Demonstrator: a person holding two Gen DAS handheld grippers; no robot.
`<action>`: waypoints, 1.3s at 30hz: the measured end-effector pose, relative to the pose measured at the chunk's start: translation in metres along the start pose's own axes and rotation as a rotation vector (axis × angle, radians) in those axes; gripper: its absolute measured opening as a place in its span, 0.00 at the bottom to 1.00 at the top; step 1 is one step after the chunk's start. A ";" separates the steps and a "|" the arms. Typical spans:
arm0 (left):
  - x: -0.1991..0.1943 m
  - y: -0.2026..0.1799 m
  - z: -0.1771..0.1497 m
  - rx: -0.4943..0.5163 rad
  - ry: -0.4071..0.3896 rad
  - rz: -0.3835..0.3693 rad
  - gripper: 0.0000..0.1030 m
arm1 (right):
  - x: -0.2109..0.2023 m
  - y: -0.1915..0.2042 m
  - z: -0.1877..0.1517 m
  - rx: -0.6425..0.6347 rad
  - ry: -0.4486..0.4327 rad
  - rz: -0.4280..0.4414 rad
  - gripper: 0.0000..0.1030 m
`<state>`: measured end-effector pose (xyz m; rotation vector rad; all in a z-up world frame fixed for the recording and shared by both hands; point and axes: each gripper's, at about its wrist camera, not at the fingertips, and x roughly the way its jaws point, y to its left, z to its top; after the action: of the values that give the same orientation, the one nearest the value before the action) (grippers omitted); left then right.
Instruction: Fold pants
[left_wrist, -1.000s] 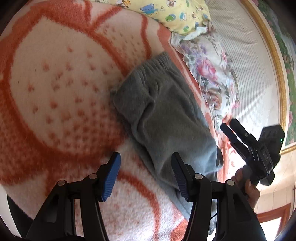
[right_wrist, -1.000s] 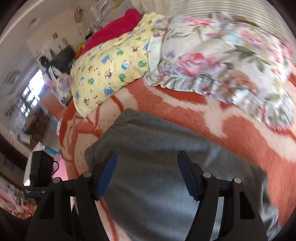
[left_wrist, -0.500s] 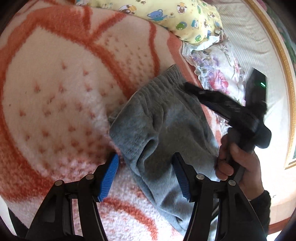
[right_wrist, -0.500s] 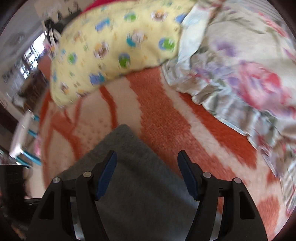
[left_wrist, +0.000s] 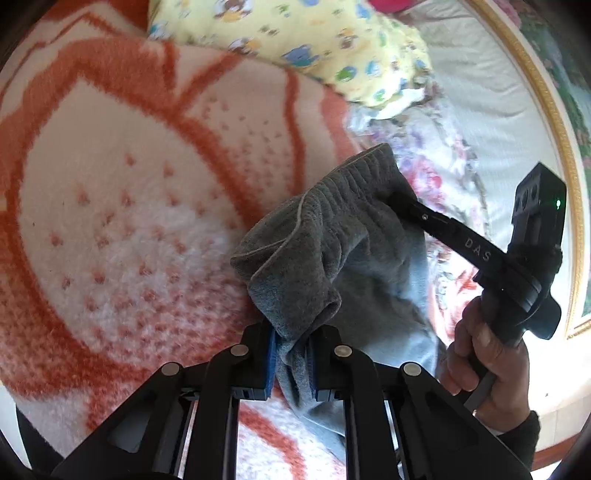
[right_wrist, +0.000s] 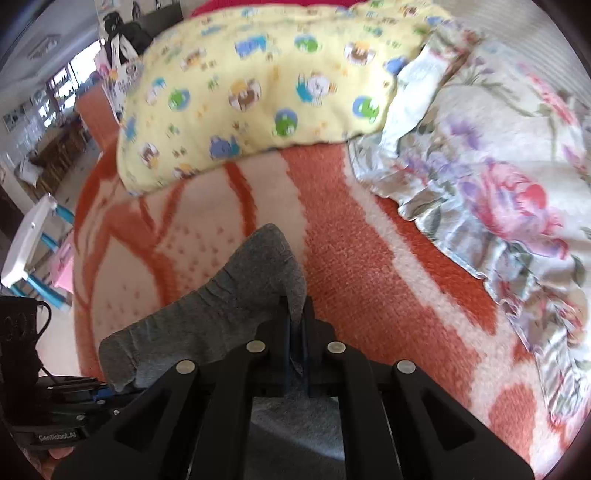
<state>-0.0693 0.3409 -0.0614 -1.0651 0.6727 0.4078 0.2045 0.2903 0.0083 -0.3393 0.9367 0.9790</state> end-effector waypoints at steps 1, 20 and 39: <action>-0.005 -0.005 -0.001 0.012 -0.006 -0.013 0.12 | -0.009 -0.003 -0.001 0.017 -0.018 0.005 0.05; -0.038 -0.148 -0.097 0.386 0.070 -0.234 0.12 | -0.188 -0.084 -0.138 0.427 -0.280 0.011 0.05; 0.010 -0.253 -0.258 0.732 0.344 -0.275 0.11 | -0.282 -0.152 -0.316 0.748 -0.410 -0.067 0.05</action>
<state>0.0133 -0.0019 0.0179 -0.5094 0.8732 -0.2638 0.1031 -0.1482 0.0283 0.4447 0.8383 0.5469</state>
